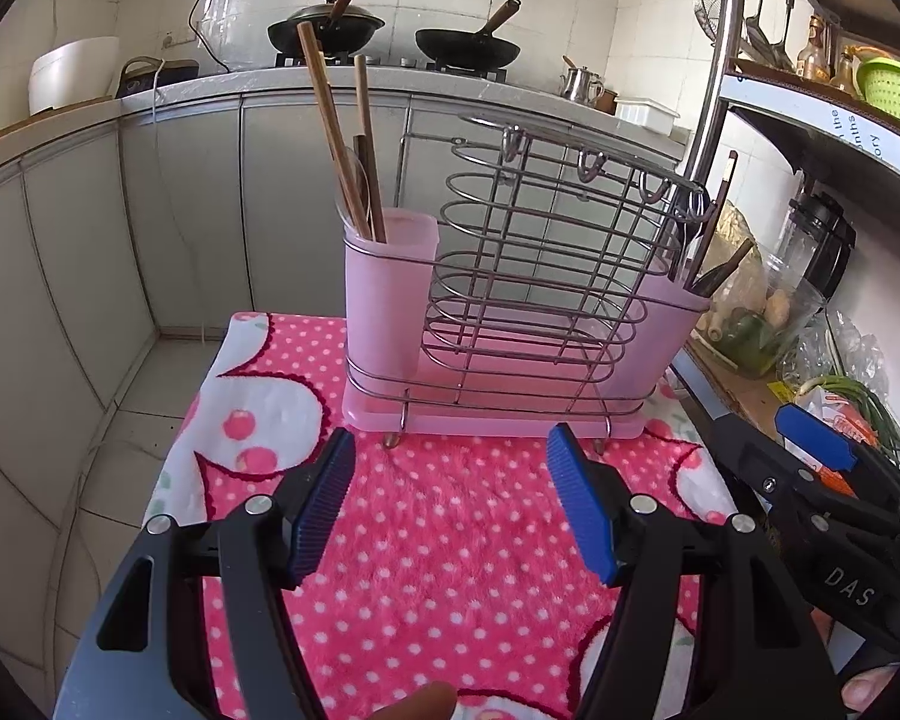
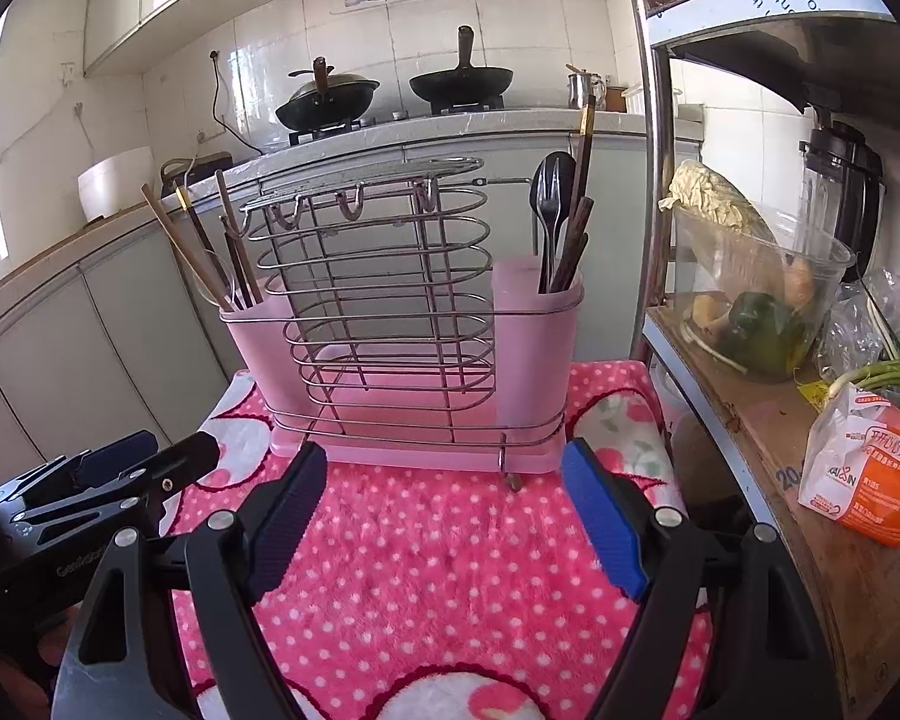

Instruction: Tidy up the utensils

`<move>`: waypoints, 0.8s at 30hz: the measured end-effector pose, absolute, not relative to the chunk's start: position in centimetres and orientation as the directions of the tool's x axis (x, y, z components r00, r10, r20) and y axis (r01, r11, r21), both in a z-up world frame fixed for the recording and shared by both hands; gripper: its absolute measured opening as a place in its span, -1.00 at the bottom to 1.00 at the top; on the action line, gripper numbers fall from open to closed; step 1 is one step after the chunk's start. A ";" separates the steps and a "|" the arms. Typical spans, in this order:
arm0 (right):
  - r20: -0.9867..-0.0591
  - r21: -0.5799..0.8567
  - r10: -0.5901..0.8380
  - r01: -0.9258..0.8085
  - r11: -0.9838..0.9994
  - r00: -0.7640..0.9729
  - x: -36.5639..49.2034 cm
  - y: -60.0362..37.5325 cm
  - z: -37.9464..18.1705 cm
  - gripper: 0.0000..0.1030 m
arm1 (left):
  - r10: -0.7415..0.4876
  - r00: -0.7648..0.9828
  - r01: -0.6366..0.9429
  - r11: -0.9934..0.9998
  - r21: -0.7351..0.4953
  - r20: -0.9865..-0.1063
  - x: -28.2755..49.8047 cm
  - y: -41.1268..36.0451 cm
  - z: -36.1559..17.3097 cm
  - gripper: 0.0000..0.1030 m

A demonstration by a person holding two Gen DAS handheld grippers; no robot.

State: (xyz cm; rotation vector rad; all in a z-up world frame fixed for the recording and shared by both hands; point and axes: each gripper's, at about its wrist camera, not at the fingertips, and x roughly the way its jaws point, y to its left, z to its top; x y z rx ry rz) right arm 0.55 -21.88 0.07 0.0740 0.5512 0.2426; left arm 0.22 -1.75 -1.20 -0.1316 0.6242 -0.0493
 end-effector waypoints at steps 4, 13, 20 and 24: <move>-0.511 0.133 0.247 -0.208 0.969 0.823 0.7 -21.9 0.0 0.54 | -0.091 0.811 0.012 0.990 -0.138 -0.578 0.2 -1.8 -1.2 0.30; -0.510 0.134 0.245 -0.205 0.969 0.824 0.7 -21.9 -0.1 0.54 | -0.092 0.811 0.015 0.990 -0.137 -0.578 0.1 -1.8 -1.2 0.30; -0.511 0.133 0.243 -0.204 0.970 0.825 0.7 -22.0 -0.2 0.54 | -0.093 0.811 0.017 0.991 -0.135 -0.578 -0.1 -1.8 -1.1 0.30; -0.511 0.132 0.243 -0.204 0.970 0.824 0.7 -21.9 -0.2 0.54 | -0.094 0.811 0.018 0.991 -0.135 -0.578 -0.1 -1.8 -1.1 0.30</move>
